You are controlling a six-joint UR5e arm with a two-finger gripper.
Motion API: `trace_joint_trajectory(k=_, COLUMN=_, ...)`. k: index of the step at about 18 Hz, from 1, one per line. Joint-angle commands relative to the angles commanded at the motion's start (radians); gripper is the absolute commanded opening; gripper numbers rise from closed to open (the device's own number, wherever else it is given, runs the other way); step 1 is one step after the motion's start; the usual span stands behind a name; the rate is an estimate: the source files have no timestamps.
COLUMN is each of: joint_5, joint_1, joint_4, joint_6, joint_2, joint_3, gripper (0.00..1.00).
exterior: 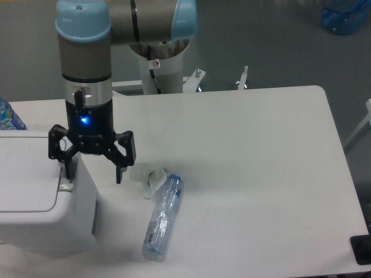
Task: Open the trash can
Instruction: 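Lower the gripper onto the lid edge and push it open, then raise the gripper away from the opened trash can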
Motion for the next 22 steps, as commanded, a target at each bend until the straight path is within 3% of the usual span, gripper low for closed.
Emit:
trace_joint_trajectory(k=6, joint_5=0.000, joint_1=0.002, joint_4=0.000, joint_6=0.002, joint_2=0.005, joint_3=0.009, gripper=1.00)
trace_joint_trajectory(k=12, joint_5=0.008, joint_1=0.026, joint_4=-0.003, joint_6=0.026, joint_2=0.008, joint_3=0.075, gripper=1.00)
trace_joint_trajectory(k=16, joint_5=0.073, joint_1=0.074, joint_4=-0.024, joint_6=0.182, joint_2=0.017, joint_3=0.066, gripper=1.00)
trace_joint_trajectory(k=20, joint_5=0.138, joint_1=0.129, joint_4=-0.171, joint_6=0.420, joint_2=0.049, joint_3=0.061, gripper=1.00)
trace_joint_trajectory(k=22, joint_5=0.140, joint_1=0.147, joint_4=-0.198, joint_6=0.491, joint_2=0.058, joint_3=0.061, gripper=1.00)
